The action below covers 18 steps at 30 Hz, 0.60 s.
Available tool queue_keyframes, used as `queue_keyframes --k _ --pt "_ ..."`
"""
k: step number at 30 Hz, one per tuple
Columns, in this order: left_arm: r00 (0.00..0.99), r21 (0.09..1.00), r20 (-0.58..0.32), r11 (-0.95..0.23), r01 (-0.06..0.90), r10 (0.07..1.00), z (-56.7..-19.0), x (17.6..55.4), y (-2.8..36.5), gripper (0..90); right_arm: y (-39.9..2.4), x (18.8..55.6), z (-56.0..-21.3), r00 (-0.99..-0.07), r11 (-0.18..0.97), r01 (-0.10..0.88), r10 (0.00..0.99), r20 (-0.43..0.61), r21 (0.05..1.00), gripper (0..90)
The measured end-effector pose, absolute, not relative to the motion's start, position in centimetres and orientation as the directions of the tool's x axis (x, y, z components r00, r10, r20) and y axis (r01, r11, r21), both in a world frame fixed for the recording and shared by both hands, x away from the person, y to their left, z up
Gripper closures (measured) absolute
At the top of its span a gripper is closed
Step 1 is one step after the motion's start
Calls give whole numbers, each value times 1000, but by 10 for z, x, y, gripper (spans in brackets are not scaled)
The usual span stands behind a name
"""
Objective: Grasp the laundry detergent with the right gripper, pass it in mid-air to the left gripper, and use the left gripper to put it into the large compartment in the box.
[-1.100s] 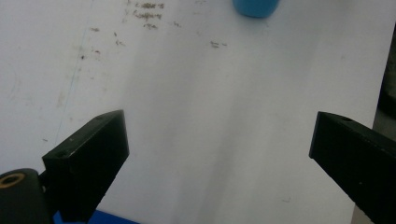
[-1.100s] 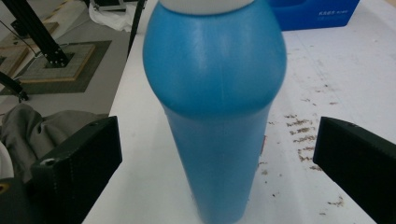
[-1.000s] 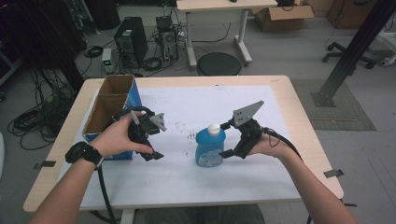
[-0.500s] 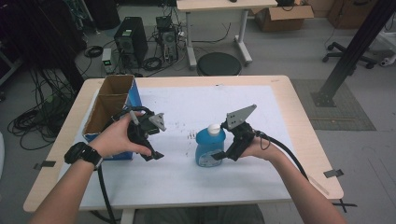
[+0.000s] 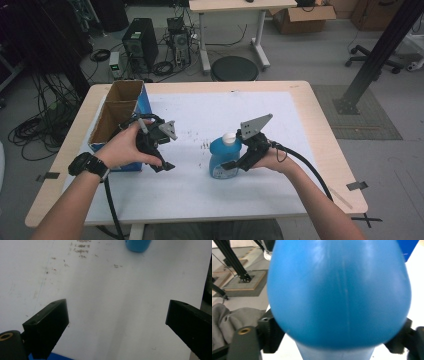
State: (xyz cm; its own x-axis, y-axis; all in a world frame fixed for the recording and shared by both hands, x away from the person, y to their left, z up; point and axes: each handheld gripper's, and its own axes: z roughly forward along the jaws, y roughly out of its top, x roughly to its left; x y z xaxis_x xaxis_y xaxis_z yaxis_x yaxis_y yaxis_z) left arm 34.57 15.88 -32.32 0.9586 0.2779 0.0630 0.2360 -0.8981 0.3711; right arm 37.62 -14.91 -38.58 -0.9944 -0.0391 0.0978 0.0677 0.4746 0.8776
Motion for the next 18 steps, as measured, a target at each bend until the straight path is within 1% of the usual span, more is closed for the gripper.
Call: queue_keyframes --k 10,12,18 --pt "958 374 63 -896 238 280 -323 345 157 53 -151 376 -388 -996 465 55 -39 83 883 289" --pt "961 372 67 -900 226 269 -323 346 156 53 -151 376 -389 -995 468 57 -41 86 882 292" --pt "959 375 66 -897 232 275 -324 345 155 53 -151 376 -388 -996 461 53 -42 81 886 313"
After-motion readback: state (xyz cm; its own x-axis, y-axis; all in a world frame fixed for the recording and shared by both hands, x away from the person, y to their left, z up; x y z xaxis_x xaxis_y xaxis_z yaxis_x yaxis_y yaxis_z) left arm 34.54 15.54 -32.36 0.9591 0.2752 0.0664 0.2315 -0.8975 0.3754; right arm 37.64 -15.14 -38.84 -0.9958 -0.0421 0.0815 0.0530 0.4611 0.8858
